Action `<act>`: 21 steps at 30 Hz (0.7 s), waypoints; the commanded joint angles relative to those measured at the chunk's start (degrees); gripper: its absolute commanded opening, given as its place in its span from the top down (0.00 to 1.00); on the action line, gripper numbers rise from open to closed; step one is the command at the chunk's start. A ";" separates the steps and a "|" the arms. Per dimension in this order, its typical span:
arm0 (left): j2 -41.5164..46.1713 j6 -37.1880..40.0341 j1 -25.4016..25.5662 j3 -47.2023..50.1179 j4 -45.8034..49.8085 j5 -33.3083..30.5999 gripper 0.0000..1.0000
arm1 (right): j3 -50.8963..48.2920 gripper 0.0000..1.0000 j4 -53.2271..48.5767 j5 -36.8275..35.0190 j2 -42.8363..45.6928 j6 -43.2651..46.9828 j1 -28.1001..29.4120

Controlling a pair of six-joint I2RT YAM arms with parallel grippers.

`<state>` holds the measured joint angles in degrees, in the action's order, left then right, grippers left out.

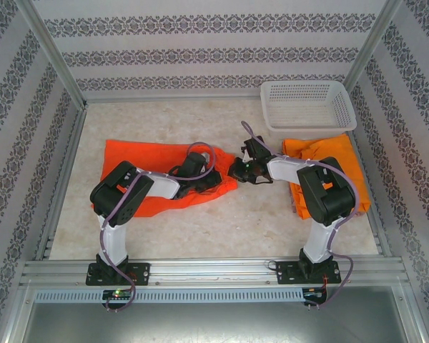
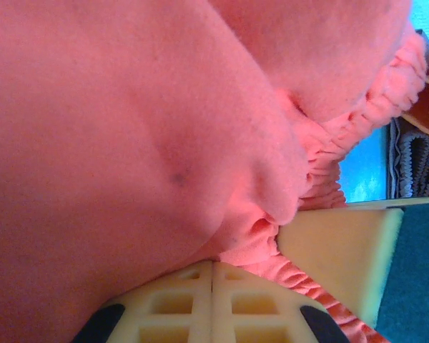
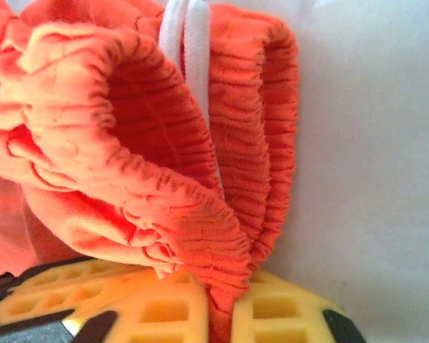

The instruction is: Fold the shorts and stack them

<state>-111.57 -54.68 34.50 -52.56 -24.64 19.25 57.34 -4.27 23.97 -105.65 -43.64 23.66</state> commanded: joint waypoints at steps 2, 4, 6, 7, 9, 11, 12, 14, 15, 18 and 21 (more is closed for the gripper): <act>7.68 2.73 -1.18 0.77 6.75 -2.91 0.81 | 1.78 1.00 -4.29 -5.28 0.28 6.01 0.83; 12.75 4.32 -2.16 0.97 9.21 -3.97 0.66 | 3.26 1.00 -9.40 -8.17 2.15 9.71 0.57; 18.53 6.25 -3.30 1.60 12.44 -5.22 0.54 | 5.50 1.00 -16.07 -11.39 4.33 13.66 0.09; 21.85 7.48 -4.02 1.91 14.61 -6.00 0.45 | 6.89 1.00 -20.07 -13.53 5.67 16.24 -0.17; 28.10 9.84 -5.25 2.67 19.23 -7.79 0.31 | 9.52 1.00 -26.90 -17.40 8.06 20.48 -0.53; 34.79 12.12 -6.89 4.10 23.65 -9.63 0.19 | 12.78 1.00 -34.60 -21.72 10.90 25.78 -1.30; 37.46 12.98 -7.45 4.87 25.25 -10.57 0.15 | 14.20 1.00 -37.40 -23.45 12.02 28.05 -1.73; 43.41 14.32 -9.21 7.21 27.98 -11.81 0.09 | 18.11 1.00 -44.03 -27.31 13.79 32.52 -3.15; 45.54 14.64 -10.04 8.33 28.78 -12.25 0.07 | 19.58 1.00 -46.18 -28.65 14.24 34.14 -3.63; 51.27 14.75 -12.70 12.29 30.62 -12.50 0.04 | 26.90 1.00 -54.57 -34.53 14.61 39.89 -5.65; 53.79 13.87 -13.79 15.39 30.78 -11.75 0.04 | 33.71 1.00 -59.68 -39.34 13.54 43.46 -6.42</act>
<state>-59.05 -42.26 21.69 -39.97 1.08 8.25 85.25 -52.77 -6.20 -92.03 -8.10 17.96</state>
